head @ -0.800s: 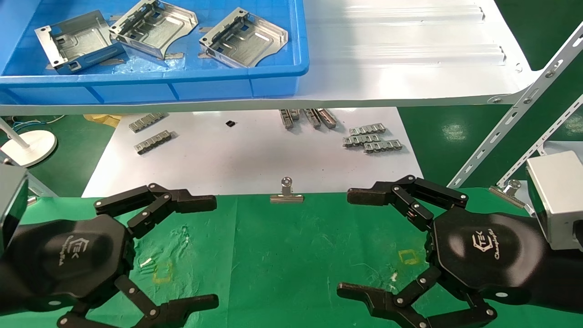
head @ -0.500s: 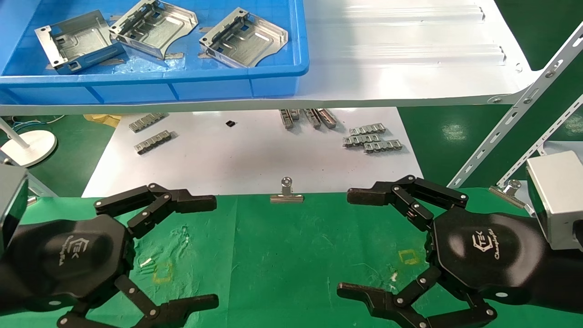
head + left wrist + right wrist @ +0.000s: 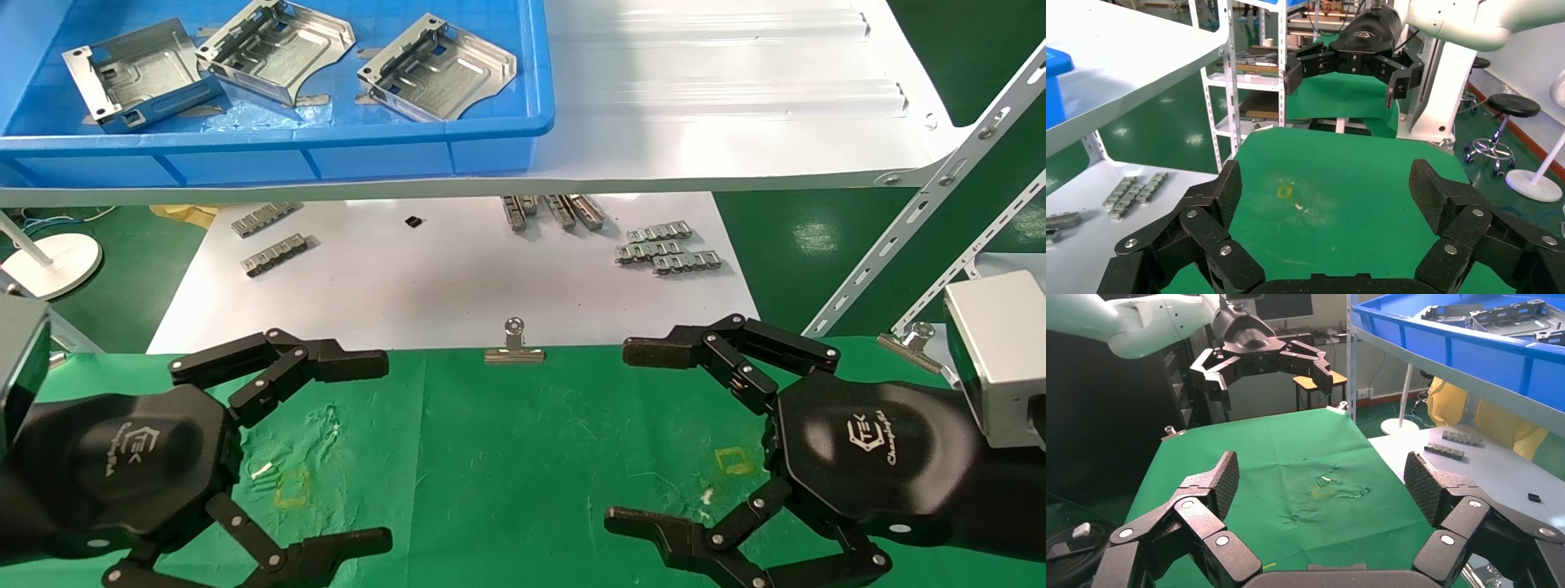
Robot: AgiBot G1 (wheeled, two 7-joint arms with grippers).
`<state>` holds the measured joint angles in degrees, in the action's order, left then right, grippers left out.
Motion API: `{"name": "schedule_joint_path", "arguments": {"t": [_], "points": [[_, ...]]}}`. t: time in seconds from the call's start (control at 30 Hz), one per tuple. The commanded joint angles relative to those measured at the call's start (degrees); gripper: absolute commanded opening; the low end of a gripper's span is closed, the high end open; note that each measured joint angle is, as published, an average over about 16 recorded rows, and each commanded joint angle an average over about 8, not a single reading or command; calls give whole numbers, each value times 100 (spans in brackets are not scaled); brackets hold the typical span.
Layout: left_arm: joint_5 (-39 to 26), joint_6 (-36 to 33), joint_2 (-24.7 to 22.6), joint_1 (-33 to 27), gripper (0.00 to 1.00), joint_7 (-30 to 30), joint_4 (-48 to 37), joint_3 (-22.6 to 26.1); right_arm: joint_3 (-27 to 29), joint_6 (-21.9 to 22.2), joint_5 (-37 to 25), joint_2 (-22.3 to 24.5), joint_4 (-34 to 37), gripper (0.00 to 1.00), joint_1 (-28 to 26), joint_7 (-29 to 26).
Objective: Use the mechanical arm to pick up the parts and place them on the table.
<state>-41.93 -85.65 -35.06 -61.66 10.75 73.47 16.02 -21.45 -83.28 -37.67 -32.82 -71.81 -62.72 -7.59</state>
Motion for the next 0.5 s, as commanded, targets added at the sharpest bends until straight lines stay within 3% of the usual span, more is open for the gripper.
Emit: {"name": "schedule_joint_path", "arguments": {"t": [0.03,0.5], "points": [[0,0,0,0,100,0,0,0,0,0,0,0,0,100,0,0],[0,0,0,0,100,0,0,0,0,0,0,0,0,100,0,0]]}}
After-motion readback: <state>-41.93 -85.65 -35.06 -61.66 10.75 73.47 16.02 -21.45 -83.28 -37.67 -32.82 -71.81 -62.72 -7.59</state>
